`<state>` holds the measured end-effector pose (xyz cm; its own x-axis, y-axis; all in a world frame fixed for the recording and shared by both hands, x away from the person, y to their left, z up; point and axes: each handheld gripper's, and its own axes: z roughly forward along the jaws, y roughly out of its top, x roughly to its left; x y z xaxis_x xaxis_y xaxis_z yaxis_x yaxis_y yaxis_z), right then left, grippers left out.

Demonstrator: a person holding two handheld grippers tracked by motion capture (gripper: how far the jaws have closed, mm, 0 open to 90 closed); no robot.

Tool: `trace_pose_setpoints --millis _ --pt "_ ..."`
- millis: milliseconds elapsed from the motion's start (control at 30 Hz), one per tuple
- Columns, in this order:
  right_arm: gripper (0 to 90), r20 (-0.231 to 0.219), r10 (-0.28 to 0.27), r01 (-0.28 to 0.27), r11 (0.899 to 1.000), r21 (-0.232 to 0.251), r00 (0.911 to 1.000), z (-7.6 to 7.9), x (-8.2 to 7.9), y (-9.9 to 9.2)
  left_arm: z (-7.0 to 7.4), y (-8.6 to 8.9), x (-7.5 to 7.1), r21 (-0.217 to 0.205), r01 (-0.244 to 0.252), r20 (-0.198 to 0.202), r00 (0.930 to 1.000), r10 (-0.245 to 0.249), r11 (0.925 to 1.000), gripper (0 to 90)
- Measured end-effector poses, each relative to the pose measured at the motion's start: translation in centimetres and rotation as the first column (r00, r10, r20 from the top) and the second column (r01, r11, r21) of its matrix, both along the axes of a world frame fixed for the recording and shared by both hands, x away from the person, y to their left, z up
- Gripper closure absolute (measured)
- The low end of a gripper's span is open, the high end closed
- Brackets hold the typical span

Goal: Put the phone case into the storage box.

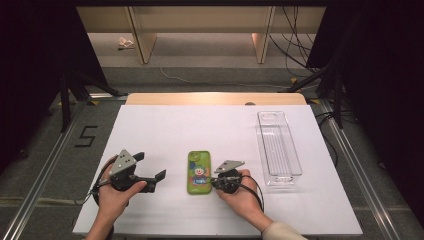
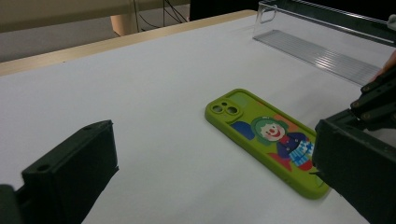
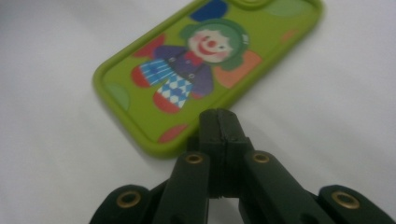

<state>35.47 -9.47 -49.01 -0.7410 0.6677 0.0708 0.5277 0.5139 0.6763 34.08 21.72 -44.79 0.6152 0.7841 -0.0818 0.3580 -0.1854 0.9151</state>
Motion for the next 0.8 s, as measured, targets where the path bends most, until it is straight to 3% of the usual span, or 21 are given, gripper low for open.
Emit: trace_pose_setpoints --millis 67,267,800 --pt "90.0 -0.011 0.031 -0.03 0.999 0.018 0.9995 -0.1 -0.5 0.9 0.0 0.0 0.0 0.0 -0.001 0.0 1.0 0.001 1.0 0.0" --pt "90.0 0.009 0.077 -0.077 0.997 0.028 0.997 -0.4 -0.8 2.6 0.0 0.0 0.0 0.002 0.0 -0.001 1.0 0.0 1.0 0.0" --pt "90.0 0.035 0.097 -0.099 0.994 0.037 0.9947 -0.6 -0.9 3.7 -0.1 -0.2 0.0 0.007 0.005 -0.001 1.0 -0.005 1.0 0.0"
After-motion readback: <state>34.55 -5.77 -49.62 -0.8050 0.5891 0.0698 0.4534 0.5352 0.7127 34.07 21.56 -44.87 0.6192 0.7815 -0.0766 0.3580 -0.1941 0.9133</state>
